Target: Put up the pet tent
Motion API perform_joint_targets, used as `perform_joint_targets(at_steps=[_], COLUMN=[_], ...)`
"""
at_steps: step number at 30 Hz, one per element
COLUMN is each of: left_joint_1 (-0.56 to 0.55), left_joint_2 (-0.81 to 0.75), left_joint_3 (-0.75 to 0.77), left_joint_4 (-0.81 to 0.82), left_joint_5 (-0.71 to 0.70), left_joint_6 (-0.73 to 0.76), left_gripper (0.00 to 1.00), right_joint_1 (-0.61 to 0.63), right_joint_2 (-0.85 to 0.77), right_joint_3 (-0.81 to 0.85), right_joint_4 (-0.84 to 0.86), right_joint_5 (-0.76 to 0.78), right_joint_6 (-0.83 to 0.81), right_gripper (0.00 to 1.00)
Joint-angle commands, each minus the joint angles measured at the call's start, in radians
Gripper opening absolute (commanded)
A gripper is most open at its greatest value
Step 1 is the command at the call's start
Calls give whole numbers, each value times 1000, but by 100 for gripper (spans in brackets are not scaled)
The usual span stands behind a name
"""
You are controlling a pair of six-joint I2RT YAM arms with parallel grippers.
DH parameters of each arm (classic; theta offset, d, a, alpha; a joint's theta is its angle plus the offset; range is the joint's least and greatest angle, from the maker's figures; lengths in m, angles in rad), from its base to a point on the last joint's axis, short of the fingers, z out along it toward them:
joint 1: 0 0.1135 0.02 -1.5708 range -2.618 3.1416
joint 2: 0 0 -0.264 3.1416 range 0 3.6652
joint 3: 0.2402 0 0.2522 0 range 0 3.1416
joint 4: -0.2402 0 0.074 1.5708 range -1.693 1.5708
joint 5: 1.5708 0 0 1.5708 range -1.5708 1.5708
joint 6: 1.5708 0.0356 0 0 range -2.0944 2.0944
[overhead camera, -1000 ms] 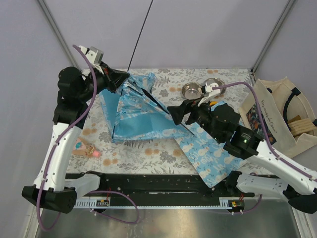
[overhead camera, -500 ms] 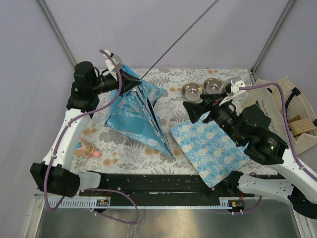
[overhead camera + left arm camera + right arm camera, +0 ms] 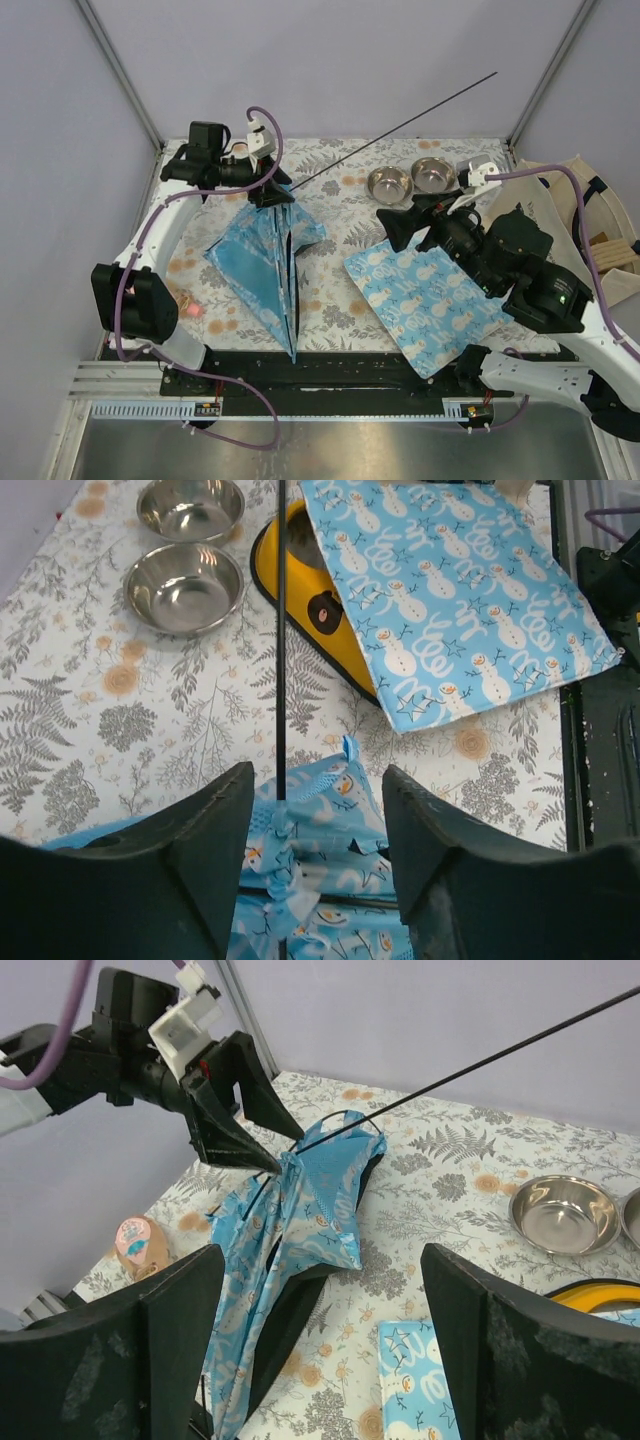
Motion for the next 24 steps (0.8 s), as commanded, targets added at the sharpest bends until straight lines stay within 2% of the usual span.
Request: perform_joint_targets(at_steps=[1,3,4,8,11,14,19,22,24], left_joint_1=[2,2,4,7,8,9,9,1,-14], left_joint_2=[-70,-122,-154,-286,-374,-438,-546,-638,-698], left_joint_3=[-57,-133,-167,-293,-365,-375,-331,-432,-506], left_joint_4=[119,279,387,720,866,843,546,527,475], left_joint_5=[-26,-77,-109,-294,-480,-647,-854,-751,-787], left_joint_6=[-3,-78,-139,-334,-449,-561,-823,-961,-1086], left_gripper=[80,88,97,99,99,99,98,95,95], right_joint_1=[-4,-5,-4,-5,-5,-5,-4,-5,-5], right_joint_2=[25,42,51,82,100,114,162,209,246], right_joint_3=[69,89,98,130,138,139,161,199,239], right_joint_4=[-8,-8,-6,-8,-3,5,-3,-31,-60], right_joint_5=[19,8,0,-3,-4,0,17,43,54], right_joint_6=[-20,-23,-21,-24,-20,-9,-3,-14,-32], right_gripper=[89,89,89,89,89,89,89,89,89])
